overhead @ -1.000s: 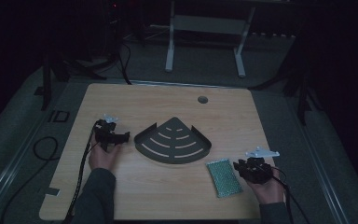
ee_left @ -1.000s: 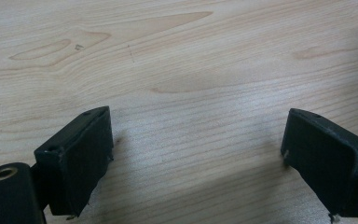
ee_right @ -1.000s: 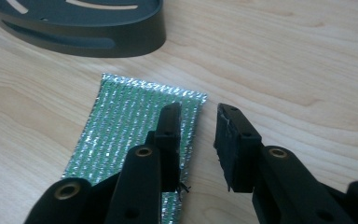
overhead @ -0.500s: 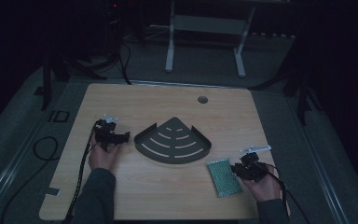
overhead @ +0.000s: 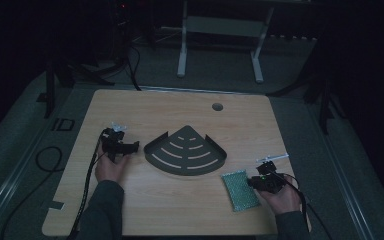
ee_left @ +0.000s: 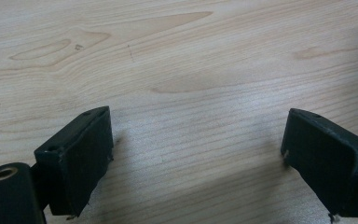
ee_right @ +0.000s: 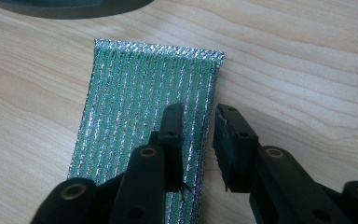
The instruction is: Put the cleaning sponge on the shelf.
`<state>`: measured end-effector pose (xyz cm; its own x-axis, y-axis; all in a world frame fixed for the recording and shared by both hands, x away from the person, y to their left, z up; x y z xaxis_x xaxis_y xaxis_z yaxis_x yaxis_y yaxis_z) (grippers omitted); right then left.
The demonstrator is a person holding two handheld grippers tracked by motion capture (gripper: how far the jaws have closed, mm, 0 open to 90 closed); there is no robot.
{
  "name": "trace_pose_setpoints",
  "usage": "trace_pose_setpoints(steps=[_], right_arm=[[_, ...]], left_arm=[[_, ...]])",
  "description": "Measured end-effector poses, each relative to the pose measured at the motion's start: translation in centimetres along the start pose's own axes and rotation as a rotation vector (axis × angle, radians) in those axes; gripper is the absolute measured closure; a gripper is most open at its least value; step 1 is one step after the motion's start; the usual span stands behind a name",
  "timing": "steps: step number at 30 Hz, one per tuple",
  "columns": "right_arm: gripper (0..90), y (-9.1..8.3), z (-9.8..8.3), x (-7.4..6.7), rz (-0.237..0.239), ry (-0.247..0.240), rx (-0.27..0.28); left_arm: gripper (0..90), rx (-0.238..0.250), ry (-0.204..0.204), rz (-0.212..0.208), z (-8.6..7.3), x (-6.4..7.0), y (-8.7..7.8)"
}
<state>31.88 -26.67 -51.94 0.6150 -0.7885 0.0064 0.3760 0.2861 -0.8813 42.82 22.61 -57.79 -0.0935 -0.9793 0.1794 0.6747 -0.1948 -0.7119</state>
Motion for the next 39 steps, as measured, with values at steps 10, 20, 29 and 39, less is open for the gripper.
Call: trace_pose_setpoints(steps=[10, 20, 29, 39], right_arm=[[78.0, 0.2, 0.2, 0.4, 0.047, 0.019, -0.048], [76.3, 0.8, 0.4, 0.7, 0.068, 0.021, -0.111], [75.2, 1.2, 0.6, 1.0, 0.093, 0.017, -0.157], [78.2, 1.6, 1.2, 1.4, 0.133, 0.028, -0.223]], left_arm=[[9.7, 0.000, 0.000, 0.000, 0.0, 0.0, 0.0], [9.7, 0.000, 0.000, 0.000, 0.0, 0.0, 0.0], [9.7, 0.000, 0.000, 0.000, 0.0, 0.0, 0.0], [9.7, 0.000, 0.000, 0.000, 0.0, 0.0, 0.0]])
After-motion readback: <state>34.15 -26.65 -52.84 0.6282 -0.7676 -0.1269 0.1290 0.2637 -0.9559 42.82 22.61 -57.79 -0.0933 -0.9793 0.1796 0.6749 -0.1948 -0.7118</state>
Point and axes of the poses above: each handheld gripper's, and its own axes: y roughly forward along the jaws, z roughly out of its top, x roughly to its right, the point moved 2 cm from there along y, roughly forward along the jaws, and after that the axes turned 14 degrees about -y, right-handed, at the moved point
